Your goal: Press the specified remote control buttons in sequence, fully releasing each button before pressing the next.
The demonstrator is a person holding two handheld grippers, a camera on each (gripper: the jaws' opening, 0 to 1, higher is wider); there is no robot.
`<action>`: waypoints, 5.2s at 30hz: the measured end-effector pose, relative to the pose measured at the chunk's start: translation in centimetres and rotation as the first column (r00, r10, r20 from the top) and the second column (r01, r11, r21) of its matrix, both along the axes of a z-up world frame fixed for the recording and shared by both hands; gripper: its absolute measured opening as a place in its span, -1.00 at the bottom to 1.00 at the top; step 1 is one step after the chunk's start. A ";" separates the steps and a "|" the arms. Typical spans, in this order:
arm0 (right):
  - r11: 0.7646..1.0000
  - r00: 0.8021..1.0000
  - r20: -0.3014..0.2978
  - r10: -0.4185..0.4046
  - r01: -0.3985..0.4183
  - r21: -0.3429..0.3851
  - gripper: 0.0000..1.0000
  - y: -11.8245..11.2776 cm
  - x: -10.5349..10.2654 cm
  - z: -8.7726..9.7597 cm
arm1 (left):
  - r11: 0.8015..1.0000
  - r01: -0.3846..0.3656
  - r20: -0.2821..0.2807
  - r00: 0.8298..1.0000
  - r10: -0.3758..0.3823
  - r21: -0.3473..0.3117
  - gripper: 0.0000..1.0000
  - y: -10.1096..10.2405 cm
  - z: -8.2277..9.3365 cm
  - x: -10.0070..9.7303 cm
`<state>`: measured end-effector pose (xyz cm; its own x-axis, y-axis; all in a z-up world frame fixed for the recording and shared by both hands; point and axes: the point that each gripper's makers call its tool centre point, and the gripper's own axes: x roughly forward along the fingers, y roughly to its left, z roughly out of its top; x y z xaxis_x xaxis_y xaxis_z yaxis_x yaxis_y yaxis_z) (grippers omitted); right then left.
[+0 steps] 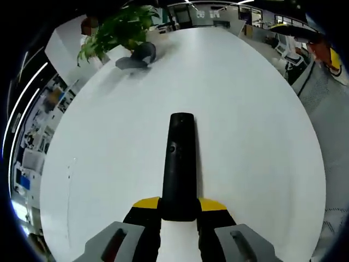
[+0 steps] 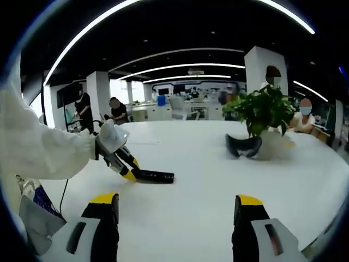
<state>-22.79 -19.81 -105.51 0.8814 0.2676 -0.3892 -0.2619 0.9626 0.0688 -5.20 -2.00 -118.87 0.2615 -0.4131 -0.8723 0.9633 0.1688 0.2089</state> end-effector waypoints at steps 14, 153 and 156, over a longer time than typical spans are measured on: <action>1.000 1.000 -0.012 0.000 0.000 -0.012 0.70 0.0 0.0 -0.4 | 0.999 0.013 0.005 1.000 -0.014 0.034 -0.53 0.4 -0.6 1.8; 0.994 0.998 0.040 -0.044 0.048 -0.094 0.97 -2.3 -0.1 0.5 | 0.372 -0.589 0.018 0.518 0.855 -0.717 1.00 12.9 13.9 -16.0; 0.993 0.998 0.044 -0.042 0.047 -0.112 0.97 -2.4 -0.1 0.4 | 0.371 -0.603 0.025 0.503 0.864 -0.706 1.00 12.9 13.2 -16.7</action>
<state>-22.87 -22.24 -105.09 0.9076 0.1839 -0.3773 -0.2186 0.9745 -0.0509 -21.86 10.88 -105.70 0.9208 -0.2237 -0.3196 0.2530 0.9660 0.0528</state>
